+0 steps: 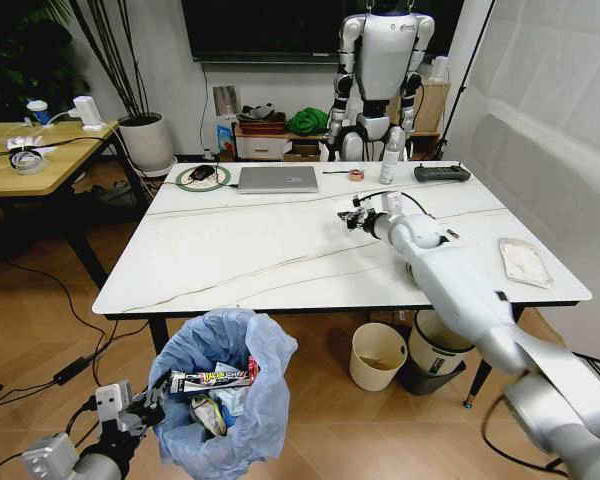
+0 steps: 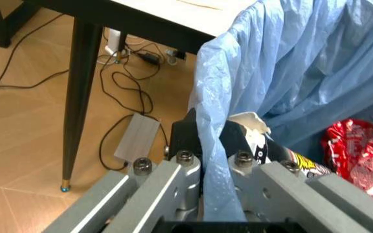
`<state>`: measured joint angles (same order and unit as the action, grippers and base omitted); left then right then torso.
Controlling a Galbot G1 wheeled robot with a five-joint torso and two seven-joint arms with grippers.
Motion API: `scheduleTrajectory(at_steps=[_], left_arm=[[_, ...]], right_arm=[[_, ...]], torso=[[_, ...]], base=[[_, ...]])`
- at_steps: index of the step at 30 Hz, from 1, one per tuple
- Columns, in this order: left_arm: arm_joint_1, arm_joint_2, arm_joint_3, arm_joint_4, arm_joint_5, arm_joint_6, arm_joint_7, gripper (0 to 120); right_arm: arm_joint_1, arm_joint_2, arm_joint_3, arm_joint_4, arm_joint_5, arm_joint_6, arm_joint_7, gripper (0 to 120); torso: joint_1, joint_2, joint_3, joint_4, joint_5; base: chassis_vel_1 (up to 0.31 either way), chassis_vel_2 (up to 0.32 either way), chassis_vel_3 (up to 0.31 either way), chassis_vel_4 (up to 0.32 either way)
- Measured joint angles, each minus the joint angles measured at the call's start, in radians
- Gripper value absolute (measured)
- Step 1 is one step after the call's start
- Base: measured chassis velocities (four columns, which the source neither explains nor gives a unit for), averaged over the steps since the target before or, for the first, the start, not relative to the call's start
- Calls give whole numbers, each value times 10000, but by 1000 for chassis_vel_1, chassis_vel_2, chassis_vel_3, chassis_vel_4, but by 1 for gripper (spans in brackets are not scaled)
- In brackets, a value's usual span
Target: Pick up the trash bin and place the trash from the table into it.
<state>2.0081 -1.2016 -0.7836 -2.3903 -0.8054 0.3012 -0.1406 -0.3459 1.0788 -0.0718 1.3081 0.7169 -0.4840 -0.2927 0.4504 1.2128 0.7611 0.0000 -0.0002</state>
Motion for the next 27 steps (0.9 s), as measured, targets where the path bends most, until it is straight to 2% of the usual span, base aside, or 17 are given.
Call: scheduleTrajectory(at_steps=[2,3,4,6,11,13,17,18,22,27], left_arm=[[-29,3,2,12,-17,3,-13,0],[-47,2,1,18,-38,6,-27,0],[-47,2,1,18,-38,6,-27,0],[-50,-44,-3,50,-46,13,-42,0],[-110,-116,20,70,-43,47,-67,0],[-128,-120,28,71,-45,61,-78,0],[-165,-119,25,60,-92,116,-125,0],[-165,-119,25,60,-92,116,-125,0],[-137,-118,-19,18,-107,126,-147,0],[-133,-156,-11,-2,-106,130,-149,0]], right_arm=[[-317,-404,-27,923,474,-76,20,0],[-685,-796,-42,1977,998,-198,83,0],[-685,-796,-42,1977,998,-198,83,0],[-1376,-1599,-96,4649,2076,-373,277,0],[-1877,-2216,-786,7262,3014,-433,430,0],[-1917,-2240,-994,7575,3121,-410,448,0],[-1966,-2052,-2329,8451,3183,-46,472,0],[-1966,-2052,-2329,8451,3183,-46,472,0],[-1795,-1640,-3437,8461,3062,404,473,0],[-1657,-1417,-3957,8288,2954,600,471,0]], torso=[[0,0,0,-5,2],[0,-1,1,-5,8],[0,-1,1,-5,8],[-1,1,-2,-4,1],[-2,1,-1,0,0],[-2,1,-2,0,-1],[-1,0,0,1,0],[-1,0,0,1,0],[0,0,0,2,0],[0,-2,1,2,0]], base=[[0,0,0,0],[0,0,0,0],[0,0,0,0],[0,0,0,0],[0,0,0,0],[0,0,0,0],[0,0,0,0],[0,0,0,0],[0,0,0,0],[0,0,0,0]])
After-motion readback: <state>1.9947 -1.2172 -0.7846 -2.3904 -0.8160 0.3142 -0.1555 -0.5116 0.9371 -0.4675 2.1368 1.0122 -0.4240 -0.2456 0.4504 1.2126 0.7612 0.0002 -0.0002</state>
